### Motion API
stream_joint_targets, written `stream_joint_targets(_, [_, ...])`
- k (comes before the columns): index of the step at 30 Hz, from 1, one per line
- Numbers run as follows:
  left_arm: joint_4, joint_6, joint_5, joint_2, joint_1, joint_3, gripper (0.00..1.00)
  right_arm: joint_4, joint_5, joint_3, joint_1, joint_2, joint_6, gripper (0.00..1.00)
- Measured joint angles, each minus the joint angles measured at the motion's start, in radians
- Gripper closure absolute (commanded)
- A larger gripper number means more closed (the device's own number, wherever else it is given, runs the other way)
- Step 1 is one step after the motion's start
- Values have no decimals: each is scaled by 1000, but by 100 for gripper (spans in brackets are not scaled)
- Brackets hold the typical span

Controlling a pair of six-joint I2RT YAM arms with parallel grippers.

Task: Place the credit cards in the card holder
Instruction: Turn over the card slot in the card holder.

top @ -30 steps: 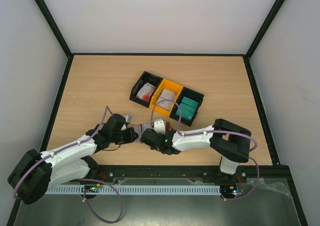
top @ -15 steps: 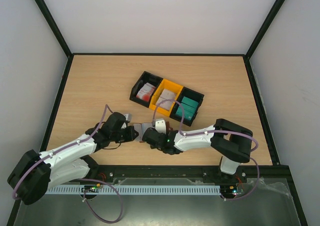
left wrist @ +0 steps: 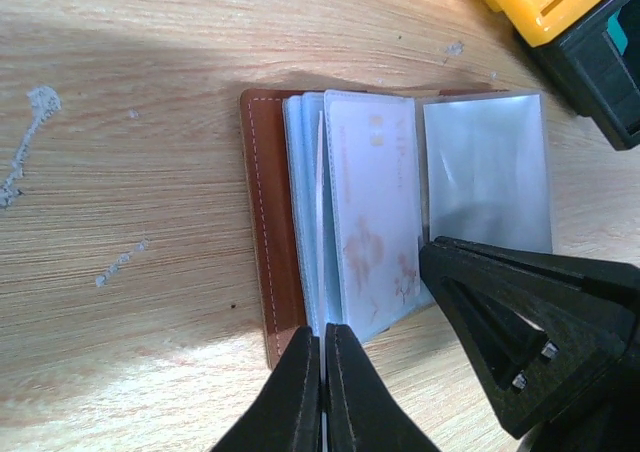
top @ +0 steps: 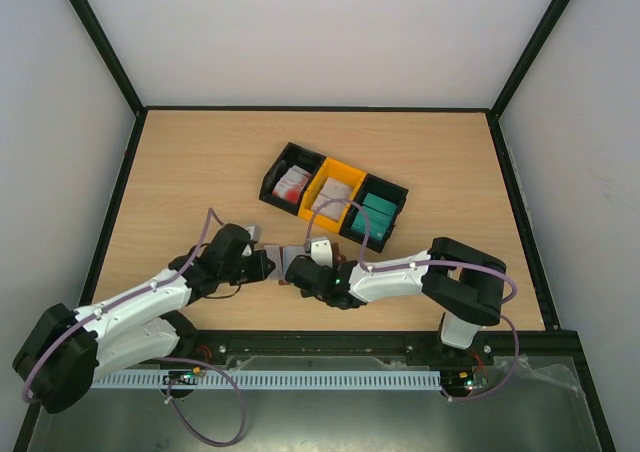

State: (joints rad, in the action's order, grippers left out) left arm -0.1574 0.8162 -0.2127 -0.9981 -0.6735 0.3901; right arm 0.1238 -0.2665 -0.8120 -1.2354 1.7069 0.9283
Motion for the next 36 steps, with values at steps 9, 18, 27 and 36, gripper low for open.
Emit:
stream_joint_targets(9, [3,3,8,34,0,1,97,-11,5,3,3,0,0,94])
stream_joint_targets(18, [37,3,3,-6,0,1,98,-22,7,6,5,0,0,94])
stream_joint_targets(27, [62,4,-7,-50,0,1,97,-24,7,7,5,0,0,94])
stream_joint_targets(36, [115,8,-56,-63,0,-5,97,-40,13,21,6,-10,3,94])
